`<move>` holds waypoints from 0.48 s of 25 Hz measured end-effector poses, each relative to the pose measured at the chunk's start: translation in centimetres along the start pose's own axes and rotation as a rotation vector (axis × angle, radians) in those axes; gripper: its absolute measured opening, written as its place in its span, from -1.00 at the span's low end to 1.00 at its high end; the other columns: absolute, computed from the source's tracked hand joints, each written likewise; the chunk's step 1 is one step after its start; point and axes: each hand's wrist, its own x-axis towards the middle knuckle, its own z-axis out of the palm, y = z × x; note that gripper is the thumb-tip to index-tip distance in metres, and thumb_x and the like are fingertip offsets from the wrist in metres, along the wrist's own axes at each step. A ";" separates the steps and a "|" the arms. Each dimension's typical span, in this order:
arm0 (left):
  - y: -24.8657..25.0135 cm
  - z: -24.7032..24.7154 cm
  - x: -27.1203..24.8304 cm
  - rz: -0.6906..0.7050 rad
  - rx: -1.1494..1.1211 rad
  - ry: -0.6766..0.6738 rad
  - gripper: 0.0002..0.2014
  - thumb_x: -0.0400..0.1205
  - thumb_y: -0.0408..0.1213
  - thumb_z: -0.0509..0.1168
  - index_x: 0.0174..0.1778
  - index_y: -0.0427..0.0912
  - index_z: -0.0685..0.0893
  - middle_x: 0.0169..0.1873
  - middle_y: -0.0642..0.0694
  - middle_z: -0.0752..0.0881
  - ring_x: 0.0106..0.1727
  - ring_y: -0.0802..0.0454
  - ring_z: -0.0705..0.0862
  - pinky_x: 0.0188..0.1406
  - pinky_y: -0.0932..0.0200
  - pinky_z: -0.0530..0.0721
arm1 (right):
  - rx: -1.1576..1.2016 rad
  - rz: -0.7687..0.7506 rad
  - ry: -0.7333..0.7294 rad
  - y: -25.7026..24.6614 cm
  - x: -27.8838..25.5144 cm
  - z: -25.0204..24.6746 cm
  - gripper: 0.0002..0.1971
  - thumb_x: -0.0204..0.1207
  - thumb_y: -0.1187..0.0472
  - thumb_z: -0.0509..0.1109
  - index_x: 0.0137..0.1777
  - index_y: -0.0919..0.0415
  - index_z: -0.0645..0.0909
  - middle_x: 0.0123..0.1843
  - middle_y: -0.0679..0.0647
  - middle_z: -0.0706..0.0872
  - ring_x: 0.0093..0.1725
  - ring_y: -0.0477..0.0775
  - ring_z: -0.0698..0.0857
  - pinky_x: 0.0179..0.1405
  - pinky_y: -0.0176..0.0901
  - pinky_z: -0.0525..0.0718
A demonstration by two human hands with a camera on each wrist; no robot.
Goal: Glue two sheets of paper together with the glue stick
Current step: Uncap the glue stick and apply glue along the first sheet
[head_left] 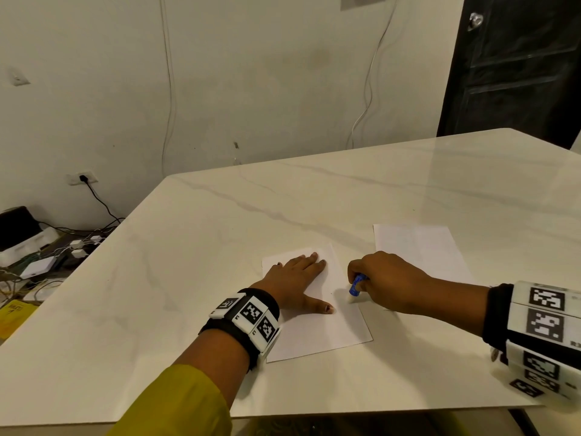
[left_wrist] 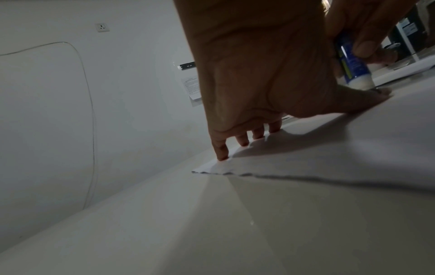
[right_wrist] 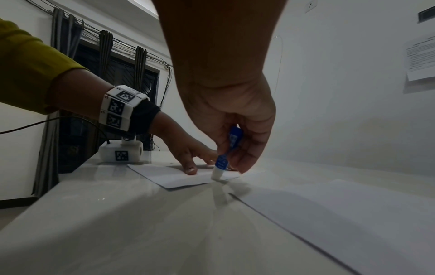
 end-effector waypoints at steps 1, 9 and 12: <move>0.0 0.0 0.0 0.001 0.000 0.000 -0.01 0.48 0.32 0.24 0.66 0.02 -0.16 0.69 0.03 -0.18 0.70 -0.02 -0.12 0.65 -0.22 0.00 | 0.003 -0.001 0.000 0.1 -0.3 -0.1 -0.77 0.55 0.36 0.28 0.15 0.15 0.63 0.07 0.14 0.68 -0.13 0.06 0.50 -0.38 -0.36 0.33; -0.1 0.1 -0.1 0.005 -0.006 0.003 -0.02 0.48 0.32 0.23 0.66 0.02 -0.16 0.69 0.04 -0.18 0.70 -0.01 -0.13 0.66 -0.23 0.00 | 0.011 -0.011 -0.030 0.1 -2.8 0.0 -0.78 0.59 0.29 0.26 0.18 0.10 0.62 0.16 0.10 0.70 -0.09 0.03 0.51 -0.24 -0.31 0.41; 0.0 0.1 -0.2 0.002 -0.008 0.002 -0.03 0.49 0.32 0.22 0.66 0.03 -0.16 0.69 0.05 -0.19 0.70 0.00 -0.13 0.66 -0.22 -0.02 | 0.002 -0.016 -0.041 0.1 -3.3 0.0 -0.78 0.60 0.28 0.26 0.18 0.08 0.62 0.17 0.09 0.70 -0.08 0.01 0.51 -0.30 -0.37 0.38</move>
